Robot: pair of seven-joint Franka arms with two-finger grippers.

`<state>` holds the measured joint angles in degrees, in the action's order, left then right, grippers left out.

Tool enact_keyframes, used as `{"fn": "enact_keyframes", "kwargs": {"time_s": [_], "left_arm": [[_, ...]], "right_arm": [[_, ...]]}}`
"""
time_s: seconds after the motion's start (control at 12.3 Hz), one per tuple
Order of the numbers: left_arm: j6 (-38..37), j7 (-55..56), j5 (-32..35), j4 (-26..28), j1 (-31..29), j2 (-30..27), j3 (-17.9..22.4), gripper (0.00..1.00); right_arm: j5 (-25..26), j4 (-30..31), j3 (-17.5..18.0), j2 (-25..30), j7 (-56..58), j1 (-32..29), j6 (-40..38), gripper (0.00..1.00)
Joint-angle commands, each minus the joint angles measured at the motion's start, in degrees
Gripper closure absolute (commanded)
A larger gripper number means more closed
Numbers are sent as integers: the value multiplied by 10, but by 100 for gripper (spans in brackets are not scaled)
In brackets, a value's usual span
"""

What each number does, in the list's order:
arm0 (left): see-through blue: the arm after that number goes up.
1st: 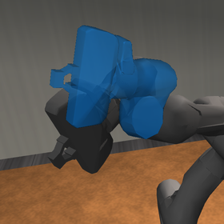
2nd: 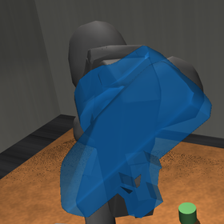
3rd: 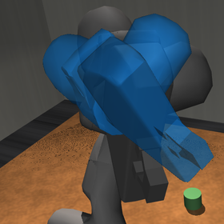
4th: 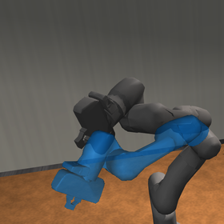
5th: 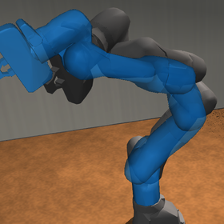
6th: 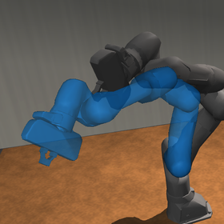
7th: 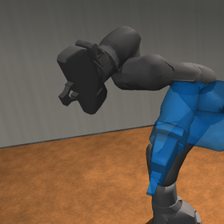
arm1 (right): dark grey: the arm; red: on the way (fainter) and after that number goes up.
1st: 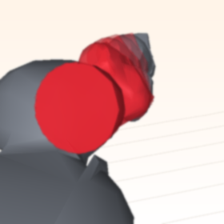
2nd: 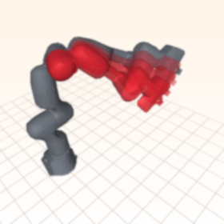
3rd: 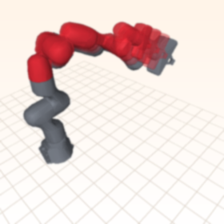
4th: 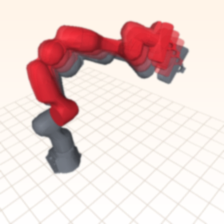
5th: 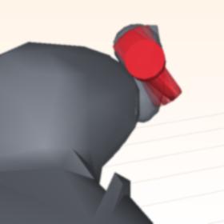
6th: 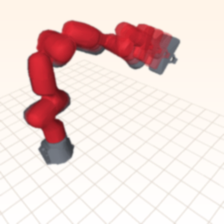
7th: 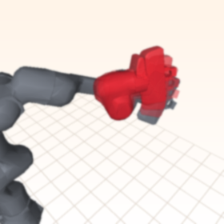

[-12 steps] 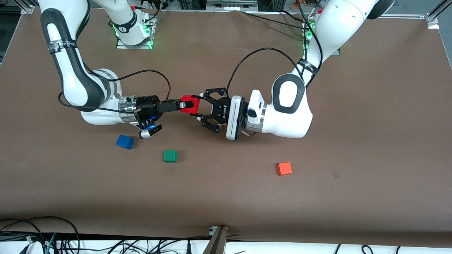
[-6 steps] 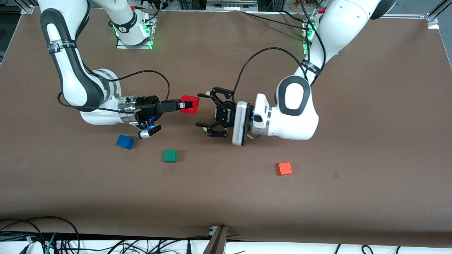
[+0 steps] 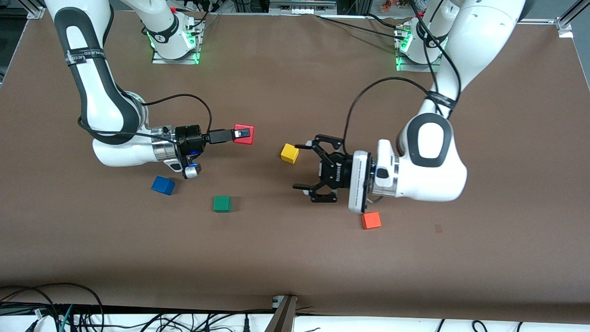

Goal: Pass red block to right arm, stack on blue
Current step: 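Open the left gripper and draw it back from the red cube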

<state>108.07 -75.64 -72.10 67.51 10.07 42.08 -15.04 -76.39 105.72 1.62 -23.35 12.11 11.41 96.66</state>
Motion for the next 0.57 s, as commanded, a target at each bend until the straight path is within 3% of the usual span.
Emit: {"fn": "enact_keyframes", "kwargs": {"time_s": [0.0, 0.32, 0.49], "left_arm": [[-86, 8, 80, -16, -49, 3, -2, 0], [-192, 9, 249, -21, -140, 3, 7, 0], [-224, 31, 326, -70, -150, 3, 37, 0]], "right_arm": [[141, -4, -2, 3, 0, -1, 34, 88], [445, -17, -10, -19, -6, -5, 114, 89], [619, -27, -21, -30, -23, -4, 137, 88]]}}
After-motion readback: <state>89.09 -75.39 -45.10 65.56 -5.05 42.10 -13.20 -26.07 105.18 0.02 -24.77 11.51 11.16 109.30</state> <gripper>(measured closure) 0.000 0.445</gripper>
